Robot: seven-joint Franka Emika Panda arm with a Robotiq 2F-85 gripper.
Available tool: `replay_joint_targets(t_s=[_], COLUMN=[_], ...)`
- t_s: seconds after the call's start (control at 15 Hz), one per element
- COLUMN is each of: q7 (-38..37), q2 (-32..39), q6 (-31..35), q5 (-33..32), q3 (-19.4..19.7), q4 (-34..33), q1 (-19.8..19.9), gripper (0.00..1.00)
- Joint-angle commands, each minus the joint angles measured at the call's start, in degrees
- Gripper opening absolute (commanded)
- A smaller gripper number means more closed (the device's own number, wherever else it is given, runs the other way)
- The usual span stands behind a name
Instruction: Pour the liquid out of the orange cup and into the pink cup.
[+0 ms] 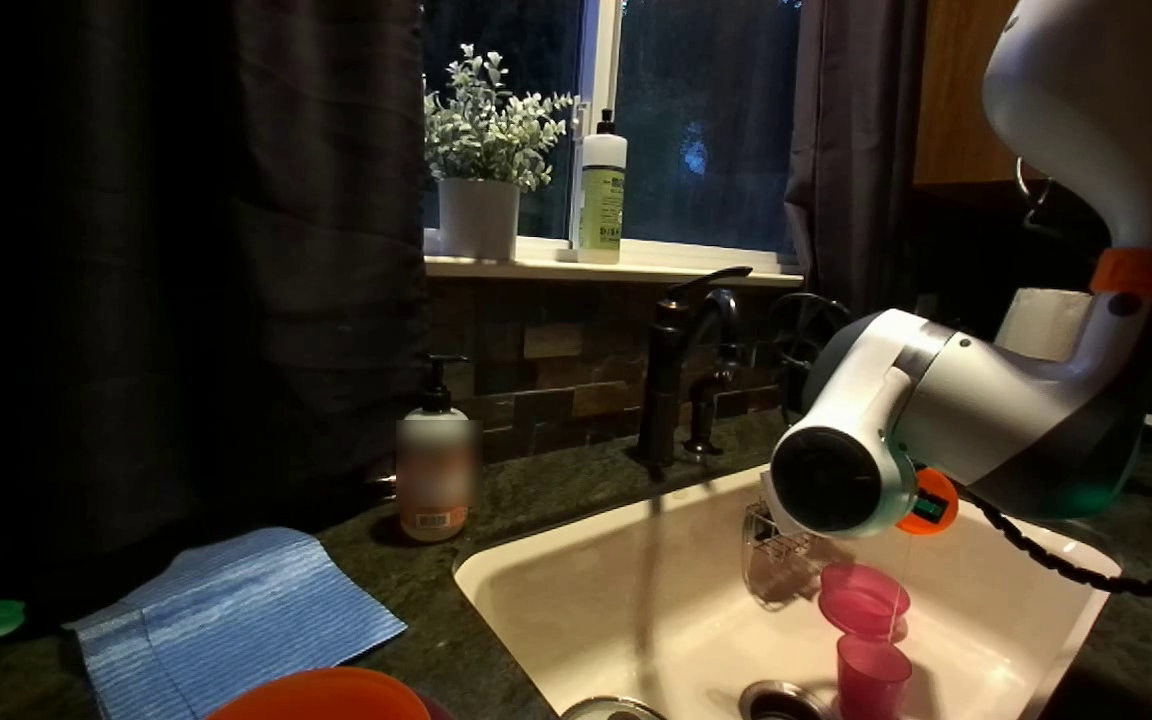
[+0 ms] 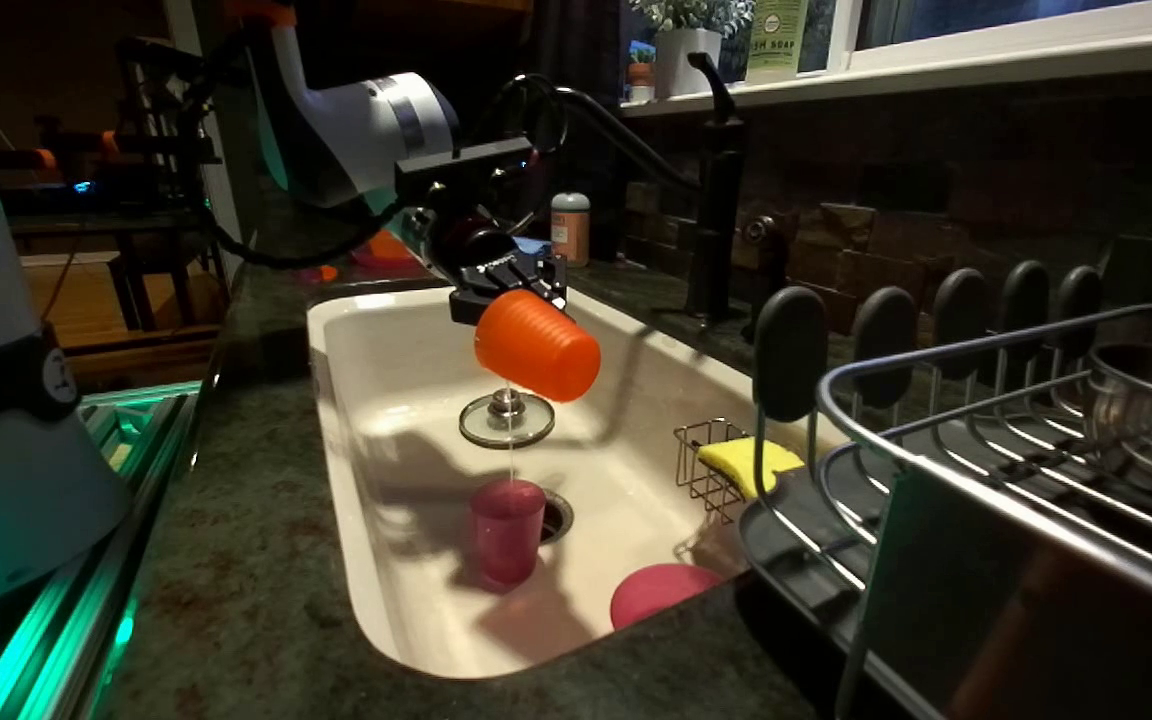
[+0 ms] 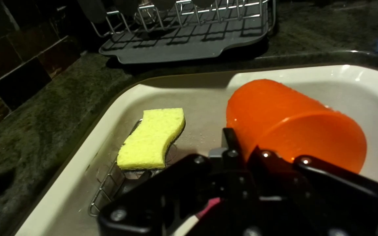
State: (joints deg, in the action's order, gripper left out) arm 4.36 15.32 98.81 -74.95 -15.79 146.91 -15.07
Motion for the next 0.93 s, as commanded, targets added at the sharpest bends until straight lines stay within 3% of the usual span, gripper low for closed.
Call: replay_joint_targets(t_s=[0.0, 0.87], q7=[0.4, -0.5], q2=[0.5, -0.2], q6=[-0.1, 6.4], q5=[-1.1, 0.0], q3=[-0.4, 0.1], q4=[-0.2, -0.9], q1=[0.2, 2.2], gripper=[0.01, 0.01])
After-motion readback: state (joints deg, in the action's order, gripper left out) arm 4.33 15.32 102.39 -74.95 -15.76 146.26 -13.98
